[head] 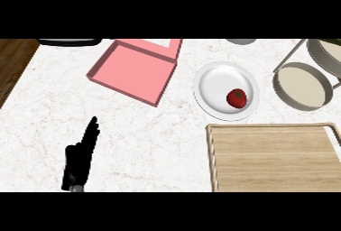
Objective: Pick the squash from the tray and place it in the tiered basket
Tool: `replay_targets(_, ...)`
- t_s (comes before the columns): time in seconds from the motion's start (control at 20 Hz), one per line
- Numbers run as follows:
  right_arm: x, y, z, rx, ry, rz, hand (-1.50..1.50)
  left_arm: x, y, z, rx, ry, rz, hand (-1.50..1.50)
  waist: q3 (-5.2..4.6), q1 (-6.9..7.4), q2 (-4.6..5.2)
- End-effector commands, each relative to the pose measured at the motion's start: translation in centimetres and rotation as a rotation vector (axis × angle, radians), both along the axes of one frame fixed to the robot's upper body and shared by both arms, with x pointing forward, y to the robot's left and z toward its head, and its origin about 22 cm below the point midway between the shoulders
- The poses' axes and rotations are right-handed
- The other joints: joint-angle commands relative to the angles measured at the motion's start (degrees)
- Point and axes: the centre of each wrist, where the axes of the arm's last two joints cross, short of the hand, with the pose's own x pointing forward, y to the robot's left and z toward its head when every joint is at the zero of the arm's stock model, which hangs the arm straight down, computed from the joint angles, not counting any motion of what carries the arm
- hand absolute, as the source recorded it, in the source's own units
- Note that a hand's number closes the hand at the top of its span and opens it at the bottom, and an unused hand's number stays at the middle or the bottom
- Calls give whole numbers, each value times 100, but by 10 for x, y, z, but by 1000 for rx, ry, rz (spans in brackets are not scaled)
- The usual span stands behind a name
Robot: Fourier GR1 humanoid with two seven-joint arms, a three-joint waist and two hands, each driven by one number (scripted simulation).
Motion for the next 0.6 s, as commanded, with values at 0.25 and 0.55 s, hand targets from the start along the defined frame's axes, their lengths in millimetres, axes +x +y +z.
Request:
replay_targets(0.25, -102, -91, 39, 82, -42, -261, -150, -3, 3, 1, 7, 7, 25, 0, 10, -56, -9)
replay_targets(0.55, -197, -138, 45, 85, -32, -255, -150, -21, 11, 0, -6, 8, 36, 0, 32, -185, -41)
